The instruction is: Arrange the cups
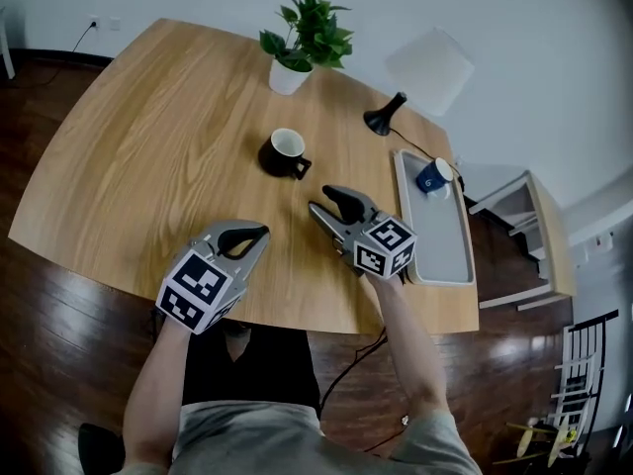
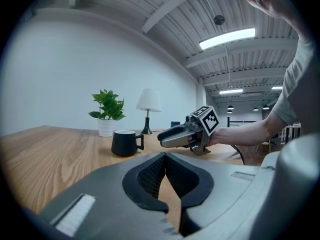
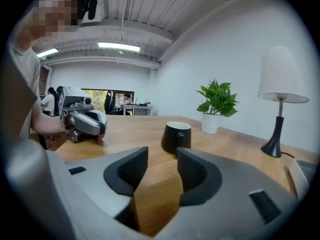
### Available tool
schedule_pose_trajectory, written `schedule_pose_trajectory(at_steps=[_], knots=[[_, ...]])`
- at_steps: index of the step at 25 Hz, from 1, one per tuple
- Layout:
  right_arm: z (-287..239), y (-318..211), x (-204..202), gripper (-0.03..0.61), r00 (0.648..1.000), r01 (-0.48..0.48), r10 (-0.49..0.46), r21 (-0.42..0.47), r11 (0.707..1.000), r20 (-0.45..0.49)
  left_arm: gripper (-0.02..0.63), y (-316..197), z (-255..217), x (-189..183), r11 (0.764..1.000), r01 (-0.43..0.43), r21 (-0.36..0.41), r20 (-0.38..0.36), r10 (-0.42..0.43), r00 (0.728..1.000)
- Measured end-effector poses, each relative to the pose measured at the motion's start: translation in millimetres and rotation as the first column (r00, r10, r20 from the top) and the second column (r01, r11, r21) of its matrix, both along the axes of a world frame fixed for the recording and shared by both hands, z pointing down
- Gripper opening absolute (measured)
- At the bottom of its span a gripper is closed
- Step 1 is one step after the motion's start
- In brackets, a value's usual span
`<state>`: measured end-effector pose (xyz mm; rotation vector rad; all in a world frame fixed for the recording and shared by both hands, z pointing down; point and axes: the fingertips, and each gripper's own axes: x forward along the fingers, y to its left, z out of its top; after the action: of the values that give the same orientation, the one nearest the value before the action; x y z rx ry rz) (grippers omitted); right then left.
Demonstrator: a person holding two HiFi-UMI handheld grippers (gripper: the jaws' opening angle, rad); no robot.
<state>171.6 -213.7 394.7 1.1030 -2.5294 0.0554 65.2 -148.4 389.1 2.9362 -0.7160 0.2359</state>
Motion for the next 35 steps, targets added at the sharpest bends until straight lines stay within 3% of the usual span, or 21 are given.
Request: schedule_pose_trajectory(at_steps=[6, 13, 16, 21, 31, 35], knots=[[-4.5, -21.6, -0.8, 0.176, 0.995, -0.050, 0.050, -0.004, 0.999, 0.086, 0.009, -0.3, -7.6, 3.4, 1.000, -0.002, -0.001, -0.010, 0.002, 1.000], [-5.2, -47.6, -0.8, 0.179, 0.995, -0.091, 0.090, 0.021, 0.996, 0.035, 0.009, 0.7, -6.5, 1.0, 1.000, 0.000, -0.002, -0.012, 0.000, 1.000], [-4.8, -58.1, -5.1, 0.213, 0.996, -0.089, 0.089, 0.025, 0.996, -0.011, 0.009, 2.1, -6.8, 0.0, 1.000, 0.000, -0.002, -0.012, 0.000, 1.000], [0.0, -76.2, -9.1, 0.216, 0.993, -0.076, 0.078, 0.024, 0.997, -0.084, 0.009, 1.0, -6.8, 0.5, 1.000, 0.000, 0.000, -0.011, 0.000, 1.000], [4.6, -79.3, -20.3, 0.087, 0.993, -0.037, 0.039, 0.017, 0.999, -0.114, 0.009, 1.7, -6.8, -0.9, 1.000, -0.002, 0.005, -0.011, 0.002, 1.000], [2.1, -77.7, -18.7, 0.084, 0.995, -0.056, 0.055, -0.001, 0.998, -0.080, 0.009, 1.7, -6.6, -1.1, 1.000, 0.000, -0.004, -0.011, 0.000, 1.000]])
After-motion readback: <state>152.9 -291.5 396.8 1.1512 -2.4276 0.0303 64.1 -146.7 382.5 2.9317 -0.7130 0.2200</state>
